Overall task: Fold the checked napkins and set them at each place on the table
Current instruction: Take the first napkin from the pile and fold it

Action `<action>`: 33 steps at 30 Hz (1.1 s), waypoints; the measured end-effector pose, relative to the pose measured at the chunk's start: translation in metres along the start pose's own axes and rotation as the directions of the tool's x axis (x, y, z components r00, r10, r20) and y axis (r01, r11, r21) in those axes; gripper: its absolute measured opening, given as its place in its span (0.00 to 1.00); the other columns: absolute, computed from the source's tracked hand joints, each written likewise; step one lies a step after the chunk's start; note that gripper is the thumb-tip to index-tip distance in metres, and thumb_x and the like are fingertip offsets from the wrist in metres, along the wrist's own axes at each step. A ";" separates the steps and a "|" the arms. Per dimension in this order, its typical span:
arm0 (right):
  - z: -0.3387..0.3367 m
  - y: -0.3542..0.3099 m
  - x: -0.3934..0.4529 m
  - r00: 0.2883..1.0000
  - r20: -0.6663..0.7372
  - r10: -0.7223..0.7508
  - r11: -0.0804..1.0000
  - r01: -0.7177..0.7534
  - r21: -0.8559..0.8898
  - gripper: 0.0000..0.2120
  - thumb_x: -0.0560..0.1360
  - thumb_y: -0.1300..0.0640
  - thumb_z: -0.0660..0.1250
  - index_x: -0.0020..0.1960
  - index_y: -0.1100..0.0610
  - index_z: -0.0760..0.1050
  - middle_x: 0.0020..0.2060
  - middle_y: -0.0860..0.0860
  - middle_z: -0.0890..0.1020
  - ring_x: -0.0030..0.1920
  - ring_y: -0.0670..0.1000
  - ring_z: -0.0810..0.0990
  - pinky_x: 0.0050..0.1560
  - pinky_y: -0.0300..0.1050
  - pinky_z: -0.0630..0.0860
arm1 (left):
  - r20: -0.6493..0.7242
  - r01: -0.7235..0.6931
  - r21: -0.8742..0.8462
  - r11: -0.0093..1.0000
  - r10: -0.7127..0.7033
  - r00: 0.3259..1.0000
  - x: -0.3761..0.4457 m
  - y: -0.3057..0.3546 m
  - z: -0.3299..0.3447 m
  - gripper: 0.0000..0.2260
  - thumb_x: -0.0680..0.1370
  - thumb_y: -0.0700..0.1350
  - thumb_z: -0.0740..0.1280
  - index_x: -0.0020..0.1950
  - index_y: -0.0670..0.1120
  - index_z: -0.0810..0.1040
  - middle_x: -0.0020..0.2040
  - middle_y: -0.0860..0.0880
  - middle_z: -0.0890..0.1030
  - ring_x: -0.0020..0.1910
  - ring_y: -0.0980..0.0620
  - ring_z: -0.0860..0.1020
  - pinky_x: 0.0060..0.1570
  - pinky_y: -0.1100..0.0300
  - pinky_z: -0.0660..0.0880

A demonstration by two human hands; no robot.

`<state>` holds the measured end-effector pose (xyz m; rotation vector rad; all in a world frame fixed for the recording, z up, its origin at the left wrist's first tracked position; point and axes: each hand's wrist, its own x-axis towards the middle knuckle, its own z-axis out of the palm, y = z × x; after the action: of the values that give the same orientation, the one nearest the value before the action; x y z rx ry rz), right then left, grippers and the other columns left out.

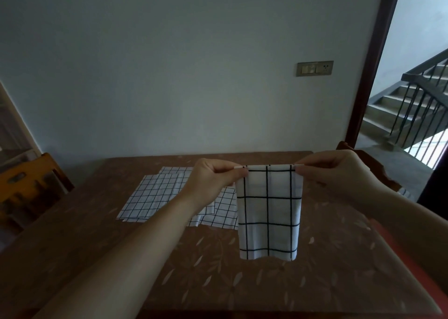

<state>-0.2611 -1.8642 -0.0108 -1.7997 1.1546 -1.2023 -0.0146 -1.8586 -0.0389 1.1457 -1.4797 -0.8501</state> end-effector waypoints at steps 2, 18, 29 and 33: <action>0.000 0.000 0.000 1.000 -0.008 0.003 1.000 -0.003 0.018 0.03 0.70 0.63 0.74 0.41 0.55 0.84 0.27 0.42 0.83 0.27 0.38 0.78 0.29 0.28 0.74 | 0.018 0.008 -0.048 0.999 -0.007 1.000 -0.001 0.002 0.000 0.09 0.68 0.47 0.74 0.45 0.46 0.86 0.44 0.45 0.86 0.48 0.41 0.83 0.53 0.52 0.80; 0.006 -0.017 0.001 0.984 0.126 -0.129 0.981 0.145 -0.129 0.03 0.69 0.63 0.75 0.40 0.56 0.85 0.28 0.42 0.84 0.27 0.37 0.80 0.28 0.25 0.71 | 0.430 -0.159 0.549 0.821 -0.115 0.896 0.006 0.044 0.004 0.11 0.74 0.59 0.69 0.52 0.57 0.82 0.45 0.62 0.81 0.44 0.65 0.78 0.46 0.65 0.73; 0.003 0.010 -0.001 0.897 0.441 0.022 0.938 0.134 -0.320 0.12 0.71 0.53 0.74 0.29 0.48 0.81 0.24 0.48 0.79 0.25 0.44 0.75 0.31 0.32 0.71 | 0.389 -0.202 0.351 0.914 0.053 0.920 0.026 0.045 0.000 0.05 0.76 0.45 0.70 0.42 0.54 0.83 0.34 0.62 0.83 0.36 0.67 0.79 0.41 0.73 0.72; 0.001 0.016 -0.005 0.828 0.554 0.081 0.941 0.121 -0.317 0.18 0.73 0.57 0.73 0.26 0.43 0.79 0.26 0.44 0.80 0.29 0.40 0.78 0.35 0.33 0.74 | 0.372 -0.185 0.338 0.923 0.050 0.927 0.031 0.041 -0.011 0.06 0.77 0.44 0.70 0.41 0.54 0.83 0.35 0.61 0.83 0.36 0.66 0.79 0.41 0.72 0.72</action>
<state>-0.2656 -1.8656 -0.0267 -2.2233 1.0229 -0.4175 -0.0134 -1.8753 0.0108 1.1953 -2.0587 -0.7395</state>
